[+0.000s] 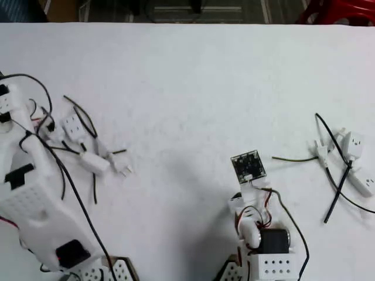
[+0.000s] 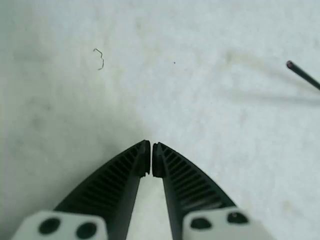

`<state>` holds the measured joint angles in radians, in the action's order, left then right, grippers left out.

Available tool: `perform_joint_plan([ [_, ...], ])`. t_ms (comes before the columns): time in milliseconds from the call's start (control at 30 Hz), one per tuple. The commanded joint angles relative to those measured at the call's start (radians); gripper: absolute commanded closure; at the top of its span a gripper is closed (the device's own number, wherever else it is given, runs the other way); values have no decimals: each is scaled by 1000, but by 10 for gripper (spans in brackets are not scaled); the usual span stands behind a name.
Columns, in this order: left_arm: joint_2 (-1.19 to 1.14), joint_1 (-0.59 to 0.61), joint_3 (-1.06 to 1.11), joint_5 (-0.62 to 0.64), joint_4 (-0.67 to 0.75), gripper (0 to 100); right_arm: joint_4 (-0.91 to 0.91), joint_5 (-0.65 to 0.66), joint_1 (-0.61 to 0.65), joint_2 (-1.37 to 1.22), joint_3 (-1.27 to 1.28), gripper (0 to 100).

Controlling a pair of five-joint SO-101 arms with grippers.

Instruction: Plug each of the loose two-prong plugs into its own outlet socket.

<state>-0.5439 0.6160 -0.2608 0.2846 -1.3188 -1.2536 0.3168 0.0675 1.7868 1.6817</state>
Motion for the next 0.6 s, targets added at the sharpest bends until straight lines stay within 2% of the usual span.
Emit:
perform_joint_plan([
  [0,-67,2,-126,72,-2,827,-8,0,-7,8,9,978],
  [233,-108,-41,-196,71,-8,818,-8,0,-7,8,9,978],
  [367,-116,-70,-199,43,-15,727,-8,0,-7,8,9,978],
  [567,-139,-50,-196,34,-6,732,-8,0,-7,8,9,978],
])
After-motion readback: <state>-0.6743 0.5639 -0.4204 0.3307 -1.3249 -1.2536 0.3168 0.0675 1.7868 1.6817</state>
